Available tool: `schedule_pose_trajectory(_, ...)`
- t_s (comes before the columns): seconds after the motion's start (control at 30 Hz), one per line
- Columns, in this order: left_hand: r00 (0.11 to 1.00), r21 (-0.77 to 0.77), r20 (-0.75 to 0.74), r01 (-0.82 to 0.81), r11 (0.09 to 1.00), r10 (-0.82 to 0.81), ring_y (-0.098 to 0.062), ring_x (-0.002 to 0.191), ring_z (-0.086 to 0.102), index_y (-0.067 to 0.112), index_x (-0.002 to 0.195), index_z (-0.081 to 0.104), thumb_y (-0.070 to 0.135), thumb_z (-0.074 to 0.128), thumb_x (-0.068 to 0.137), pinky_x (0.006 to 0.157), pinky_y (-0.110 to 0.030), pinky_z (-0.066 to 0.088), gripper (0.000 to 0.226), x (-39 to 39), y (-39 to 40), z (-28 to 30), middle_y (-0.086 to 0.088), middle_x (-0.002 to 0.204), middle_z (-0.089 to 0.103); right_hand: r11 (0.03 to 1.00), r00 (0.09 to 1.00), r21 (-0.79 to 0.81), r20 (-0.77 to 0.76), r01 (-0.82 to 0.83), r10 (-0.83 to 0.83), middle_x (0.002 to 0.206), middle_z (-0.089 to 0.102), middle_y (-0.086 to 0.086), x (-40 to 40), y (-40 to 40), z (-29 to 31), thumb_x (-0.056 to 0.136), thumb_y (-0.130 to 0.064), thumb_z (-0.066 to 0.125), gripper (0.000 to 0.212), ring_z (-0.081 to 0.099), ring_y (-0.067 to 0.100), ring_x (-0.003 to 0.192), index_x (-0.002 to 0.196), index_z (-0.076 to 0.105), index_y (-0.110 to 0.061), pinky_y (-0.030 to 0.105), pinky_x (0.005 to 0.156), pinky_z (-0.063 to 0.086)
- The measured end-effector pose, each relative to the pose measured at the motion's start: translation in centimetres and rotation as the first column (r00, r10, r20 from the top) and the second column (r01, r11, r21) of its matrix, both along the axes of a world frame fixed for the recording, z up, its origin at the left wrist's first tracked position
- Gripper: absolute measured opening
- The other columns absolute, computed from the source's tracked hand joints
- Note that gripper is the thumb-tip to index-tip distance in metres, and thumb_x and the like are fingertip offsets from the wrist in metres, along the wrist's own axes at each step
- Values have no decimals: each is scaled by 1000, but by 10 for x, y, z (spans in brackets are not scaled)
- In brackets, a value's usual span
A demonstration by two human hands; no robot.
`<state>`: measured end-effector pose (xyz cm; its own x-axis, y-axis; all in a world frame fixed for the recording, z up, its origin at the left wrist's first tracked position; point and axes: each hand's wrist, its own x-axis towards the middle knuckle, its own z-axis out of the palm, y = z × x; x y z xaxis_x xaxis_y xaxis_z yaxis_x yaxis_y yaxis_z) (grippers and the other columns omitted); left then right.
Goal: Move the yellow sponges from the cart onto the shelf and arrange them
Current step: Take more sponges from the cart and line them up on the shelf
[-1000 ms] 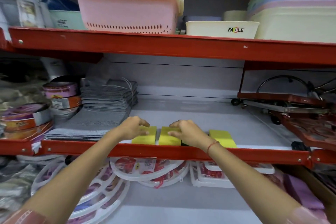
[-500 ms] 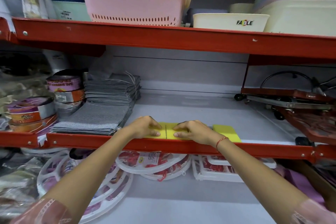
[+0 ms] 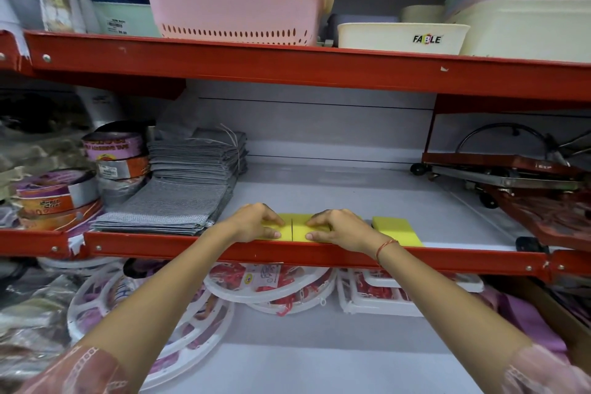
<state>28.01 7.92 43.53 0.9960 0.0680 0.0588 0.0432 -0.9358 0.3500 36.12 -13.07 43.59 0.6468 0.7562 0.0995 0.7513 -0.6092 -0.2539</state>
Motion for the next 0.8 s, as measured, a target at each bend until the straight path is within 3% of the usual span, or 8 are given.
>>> schedule_pose_trajectory(0.63, 1000, -10, -4, -13, 1000, 13, -20, 127, 54, 20, 122, 64, 30, 69, 84, 107, -30, 41, 40, -3, -6, 3, -5, 135, 61, 1000, 1000, 2, 13, 16, -16, 139, 57, 3, -11, 0, 3, 87, -46, 58, 51, 50, 24, 129, 129, 58, -18, 32, 107, 38)
schedule_pose_trajectory(0.8, 998, -48, 56, -29, 998, 31, -22, 128, 52, 18, 126, 62, 33, 68, 84, 108, -33, 40, 45, -2, -13, 4, -5, 137, 59, 992, 997, 107, 21, 70, -72, 139, 57, 3, 0, -21, 17, 90, -44, 54, 46, 54, 19, 127, 128, 59, -19, 35, 109, 39)
